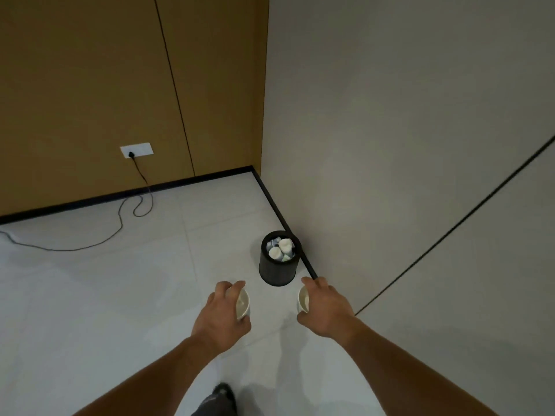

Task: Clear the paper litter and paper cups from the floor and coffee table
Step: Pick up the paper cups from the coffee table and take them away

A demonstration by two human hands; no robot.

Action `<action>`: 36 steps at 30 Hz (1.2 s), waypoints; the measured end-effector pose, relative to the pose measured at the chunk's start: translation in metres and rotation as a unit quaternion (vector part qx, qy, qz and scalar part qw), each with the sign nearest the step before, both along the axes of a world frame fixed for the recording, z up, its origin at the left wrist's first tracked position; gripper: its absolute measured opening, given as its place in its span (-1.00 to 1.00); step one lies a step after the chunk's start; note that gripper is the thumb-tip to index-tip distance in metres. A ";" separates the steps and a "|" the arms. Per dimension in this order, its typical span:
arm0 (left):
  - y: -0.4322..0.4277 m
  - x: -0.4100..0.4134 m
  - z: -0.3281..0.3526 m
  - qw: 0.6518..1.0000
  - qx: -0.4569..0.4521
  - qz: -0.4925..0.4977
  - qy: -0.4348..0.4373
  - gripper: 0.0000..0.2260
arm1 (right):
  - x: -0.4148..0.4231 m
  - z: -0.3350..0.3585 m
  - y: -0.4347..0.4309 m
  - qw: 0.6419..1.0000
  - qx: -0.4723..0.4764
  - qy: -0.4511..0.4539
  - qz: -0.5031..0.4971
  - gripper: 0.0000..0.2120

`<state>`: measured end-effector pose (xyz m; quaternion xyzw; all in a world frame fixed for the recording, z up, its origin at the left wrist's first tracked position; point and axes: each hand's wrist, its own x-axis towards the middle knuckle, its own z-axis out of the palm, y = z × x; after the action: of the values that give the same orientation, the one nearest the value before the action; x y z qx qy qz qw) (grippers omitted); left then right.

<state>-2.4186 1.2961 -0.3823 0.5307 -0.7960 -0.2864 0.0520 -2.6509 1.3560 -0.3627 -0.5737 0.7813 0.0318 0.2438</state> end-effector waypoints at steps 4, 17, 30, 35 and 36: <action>-0.079 -0.031 -0.026 1.000 0.018 0.004 -0.002 -0.31 | -0.037 -0.017 -0.083 1.000 0.003 -0.003 0.009 -0.20; -0.288 -0.163 -0.075 0.996 0.079 0.038 -0.004 -0.30 | -0.149 -0.076 -0.301 0.997 0.062 -0.046 0.022 -0.20; -0.395 -0.256 -0.304 0.967 0.187 0.170 0.014 -0.27 | -0.222 -0.298 -0.463 0.992 0.084 -0.077 0.054 -0.24; -0.423 -0.284 -0.419 0.975 0.182 0.122 0.019 -0.27 | -0.231 -0.406 -0.508 0.994 0.079 -0.069 0.036 -0.22; -0.426 -0.286 -0.440 0.977 0.179 0.113 0.008 -0.26 | -0.231 -0.425 -0.515 0.993 0.079 -0.072 0.039 -0.22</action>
<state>-2.7046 0.8706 -0.8224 0.6154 -0.6665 -0.4208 -0.0057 -2.8818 0.8410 -0.7879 -0.5833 0.7337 0.0618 0.3430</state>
